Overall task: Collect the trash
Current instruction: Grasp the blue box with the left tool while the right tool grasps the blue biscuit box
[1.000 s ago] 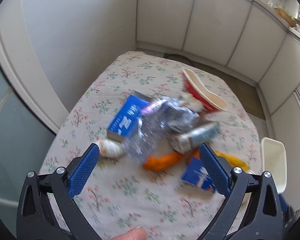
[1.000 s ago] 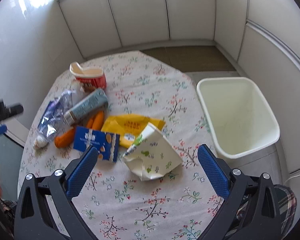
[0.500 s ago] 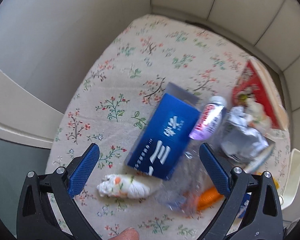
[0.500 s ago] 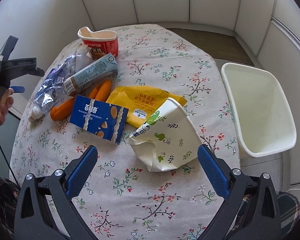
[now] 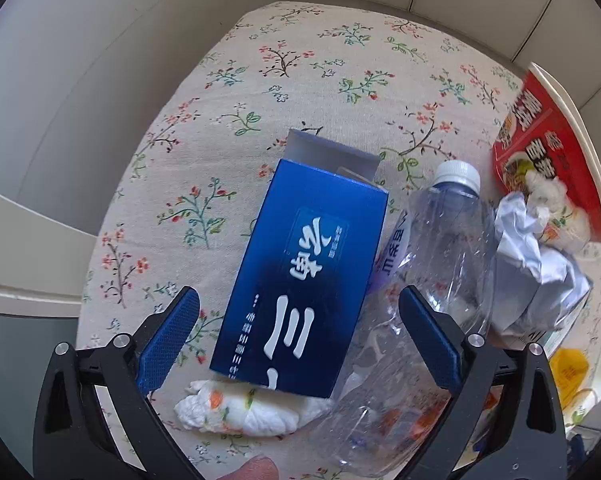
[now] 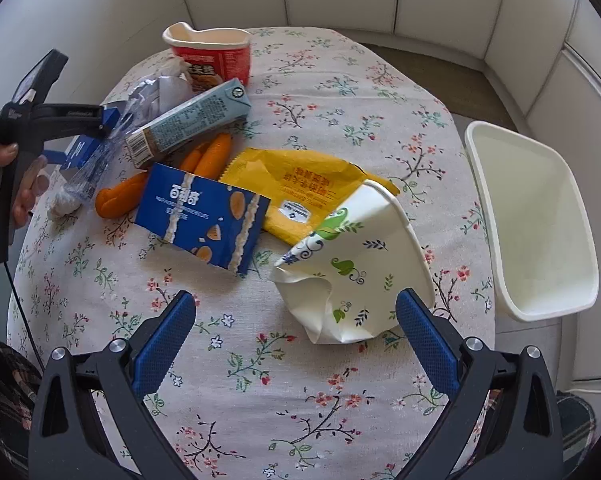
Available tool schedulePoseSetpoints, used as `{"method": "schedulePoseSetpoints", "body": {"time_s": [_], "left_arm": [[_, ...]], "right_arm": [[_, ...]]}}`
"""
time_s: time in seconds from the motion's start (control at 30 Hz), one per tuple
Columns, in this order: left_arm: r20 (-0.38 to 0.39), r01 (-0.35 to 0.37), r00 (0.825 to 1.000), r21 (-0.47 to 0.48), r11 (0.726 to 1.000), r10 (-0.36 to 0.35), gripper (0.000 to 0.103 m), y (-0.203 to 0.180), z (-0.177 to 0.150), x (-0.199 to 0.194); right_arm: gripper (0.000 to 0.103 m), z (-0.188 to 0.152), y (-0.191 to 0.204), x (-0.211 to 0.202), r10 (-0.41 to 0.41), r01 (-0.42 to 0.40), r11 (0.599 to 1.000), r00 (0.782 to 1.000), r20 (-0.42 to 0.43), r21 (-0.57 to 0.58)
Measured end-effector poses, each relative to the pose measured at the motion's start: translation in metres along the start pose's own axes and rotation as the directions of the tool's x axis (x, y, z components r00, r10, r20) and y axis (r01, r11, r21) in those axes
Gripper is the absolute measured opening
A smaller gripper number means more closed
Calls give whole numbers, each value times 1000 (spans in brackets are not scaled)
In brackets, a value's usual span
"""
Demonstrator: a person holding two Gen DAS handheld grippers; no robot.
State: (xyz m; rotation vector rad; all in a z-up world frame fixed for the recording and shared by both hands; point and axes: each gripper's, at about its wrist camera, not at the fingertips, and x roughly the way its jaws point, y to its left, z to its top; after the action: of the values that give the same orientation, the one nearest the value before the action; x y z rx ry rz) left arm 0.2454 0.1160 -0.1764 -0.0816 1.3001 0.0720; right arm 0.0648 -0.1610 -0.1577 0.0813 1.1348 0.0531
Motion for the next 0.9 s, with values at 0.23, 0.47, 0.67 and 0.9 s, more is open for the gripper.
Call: {"method": "schedulePoseSetpoints", "body": {"time_s": [0.23, 0.47, 0.67, 0.9], "left_arm": [[21, 82, 996, 3, 997, -82, 56, 9, 1, -4], [159, 233, 962, -63, 970, -221, 53, 31, -41, -73], [249, 351, 913, -76, 933, -323, 52, 43, -88, -110], [273, 399, 889, -69, 914, -367, 52, 49, -86, -104]], "right_arm": [[97, 6, 27, -10, 9, 1, 990, 998, 65, -144], [97, 30, 73, -7, 63, -9, 886, 993, 101, -463], [96, 42, 119, 35, 21, -17, 690, 1000, -3, -724], [63, 50, 123, 73, -46, -61, 644, 992, -118, -763]]}}
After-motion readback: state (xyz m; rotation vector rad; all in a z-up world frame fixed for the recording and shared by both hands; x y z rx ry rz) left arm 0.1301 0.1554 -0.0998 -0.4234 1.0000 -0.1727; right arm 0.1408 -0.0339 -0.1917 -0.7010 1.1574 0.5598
